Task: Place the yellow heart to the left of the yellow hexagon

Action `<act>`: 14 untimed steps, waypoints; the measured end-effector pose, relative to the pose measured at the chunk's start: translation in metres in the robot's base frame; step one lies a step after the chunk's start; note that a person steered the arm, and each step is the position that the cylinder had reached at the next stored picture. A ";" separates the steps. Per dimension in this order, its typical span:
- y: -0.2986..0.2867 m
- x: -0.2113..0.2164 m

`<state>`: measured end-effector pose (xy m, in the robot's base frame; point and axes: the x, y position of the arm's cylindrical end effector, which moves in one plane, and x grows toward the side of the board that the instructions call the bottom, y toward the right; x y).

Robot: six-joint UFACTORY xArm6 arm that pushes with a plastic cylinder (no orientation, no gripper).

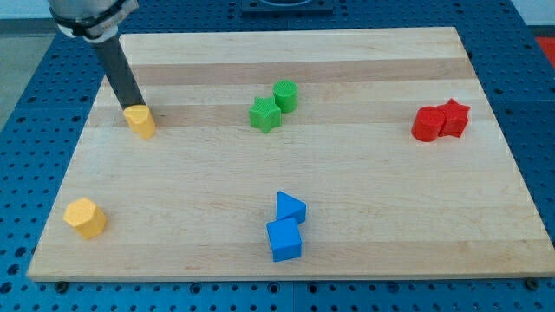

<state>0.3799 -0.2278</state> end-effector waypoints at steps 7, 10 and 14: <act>0.048 -0.009; 0.037 0.046; -0.019 0.073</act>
<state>0.4532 -0.2473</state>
